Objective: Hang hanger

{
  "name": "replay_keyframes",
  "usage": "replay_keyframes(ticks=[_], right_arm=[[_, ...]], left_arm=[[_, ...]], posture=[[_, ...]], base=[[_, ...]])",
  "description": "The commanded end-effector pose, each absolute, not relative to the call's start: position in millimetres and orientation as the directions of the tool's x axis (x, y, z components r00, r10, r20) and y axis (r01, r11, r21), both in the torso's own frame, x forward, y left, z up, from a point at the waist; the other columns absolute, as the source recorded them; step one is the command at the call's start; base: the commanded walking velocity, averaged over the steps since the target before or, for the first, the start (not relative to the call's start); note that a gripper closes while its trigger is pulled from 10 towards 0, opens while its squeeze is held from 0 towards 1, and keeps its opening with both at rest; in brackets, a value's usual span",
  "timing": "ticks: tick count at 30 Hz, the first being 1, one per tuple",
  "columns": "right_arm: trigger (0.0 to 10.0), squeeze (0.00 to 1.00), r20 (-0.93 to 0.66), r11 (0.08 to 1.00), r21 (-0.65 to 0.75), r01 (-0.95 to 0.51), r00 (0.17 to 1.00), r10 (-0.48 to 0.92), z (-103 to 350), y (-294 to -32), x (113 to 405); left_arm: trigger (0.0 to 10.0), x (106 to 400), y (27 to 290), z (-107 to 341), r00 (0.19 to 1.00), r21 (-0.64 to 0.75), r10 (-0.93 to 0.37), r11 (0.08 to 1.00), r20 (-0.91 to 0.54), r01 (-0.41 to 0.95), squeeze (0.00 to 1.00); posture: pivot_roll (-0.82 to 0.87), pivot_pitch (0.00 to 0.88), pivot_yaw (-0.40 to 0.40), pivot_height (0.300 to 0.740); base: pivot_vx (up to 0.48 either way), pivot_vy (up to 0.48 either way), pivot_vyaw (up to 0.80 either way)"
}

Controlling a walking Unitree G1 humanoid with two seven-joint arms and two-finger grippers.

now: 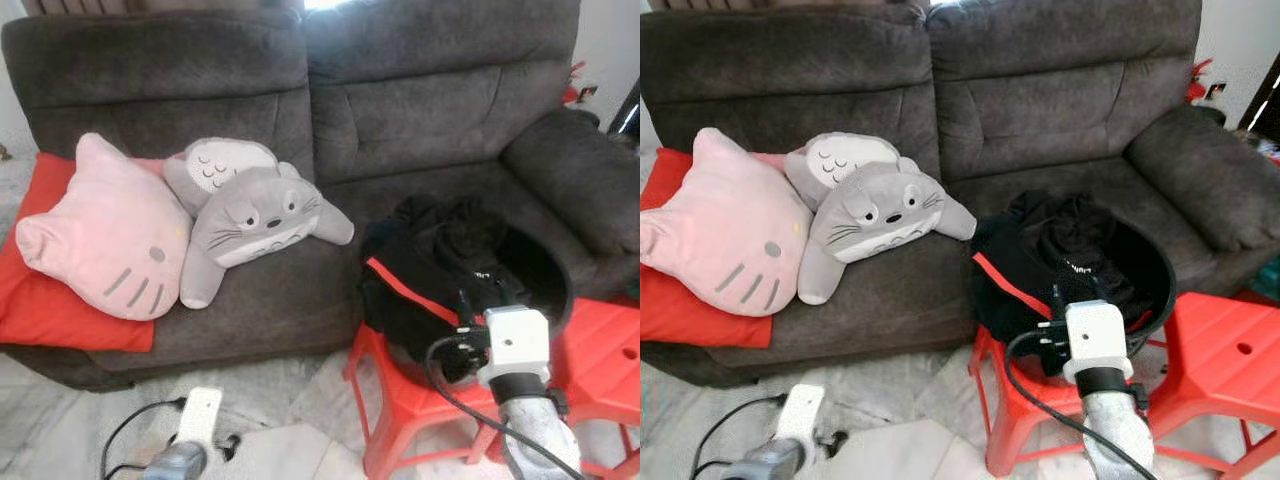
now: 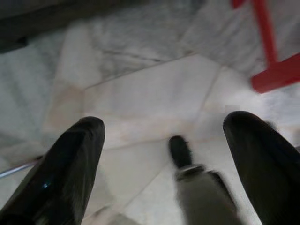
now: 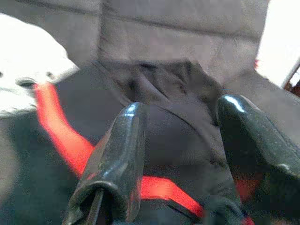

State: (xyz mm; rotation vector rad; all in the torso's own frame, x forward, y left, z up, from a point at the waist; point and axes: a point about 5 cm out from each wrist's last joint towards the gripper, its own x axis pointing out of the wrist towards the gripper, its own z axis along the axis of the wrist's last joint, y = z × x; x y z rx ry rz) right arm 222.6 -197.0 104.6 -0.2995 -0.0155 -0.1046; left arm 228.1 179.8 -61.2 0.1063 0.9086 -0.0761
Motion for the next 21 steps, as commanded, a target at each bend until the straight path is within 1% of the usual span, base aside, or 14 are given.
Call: replay_keyframes(ticks=[1, 3, 11, 12, 13, 14, 21], right_arm=[[10.0, 0.0, 0.063, 0.954, -0.267, 0.136, 0.99, -0.124, 114, -196, 221], [10.0, 0.0, 0.057, 0.955, -0.26, 0.144, 0.989, -0.133, 115, -197, 218], [10.0, 0.0, 0.013, 0.934, -0.34, 0.106, 0.994, -0.108, 114, -197, 212], [10.0, 0.0, 0.003, 0.926, -0.366, 0.092, 0.995, -0.097, 115, -197, 212], [10.0, 0.0, -0.027, 0.901, -0.43, 0.052, 0.997, -0.071, 115, -197, 211], [10.0, 0.0, -0.033, 0.892, -0.451, 0.04, 0.998, -0.061, 115, -197, 210], [10.0, 0.0, -0.107, 0.858, -0.512, -0.026, 0.994, -0.033, 114, -193, 198]], left_arm=[[10.0, 221, 192, -65, 0.587, 0.091, 0.008, 0.99, -0.81, 0.112, 0.0], [10.0, 220, 192, -65, 0.585, 0.093, 0.007, 0.989, -0.811, 0.117, 0.0], [10.0, 221, 193, -64, 0.581, 0.097, 0.006, 0.987, -0.814, 0.126, 0.0], [10.0, 221, 193, -64, 0.581, 0.097, 0.006, 0.987, -0.814, 0.126, 0.0], [10.0, 221, 193, -64, 0.58, 0.098, 0.005, 0.987, -0.815, 0.128, 0.0], [10.0, 221, 193, -64, 0.579, 0.098, 0.005, 0.987, -0.815, 0.129, 0.0], [10.0, 221, 193, -64, 0.578, 0.095, 0.002, 0.987, -0.816, 0.132, 0.0]], posture=[[-0.24, 0.0, 0.038, 0.74], [-0.24, 0.0, 0.04, 0.74], [-0.25, 0.0, 0.044, 0.74], [-0.25, 0.0, 0.044, 0.74], [-0.25, 0.0, 0.042, 0.74], [-0.25, 0.0, 0.042, 0.74], [-0.25, 0.0, 0.04, 0.74]], base=[[0.0, 0.0, 0.0], [0.0, 0.0, 0.0], [0.0, 0.0, 0.0], [0.0, 0.0, 0.0], [0.0, 0.0, 0.0], [0.0, 0.0, 0.0], [0.0, 0.0, 0.0]])
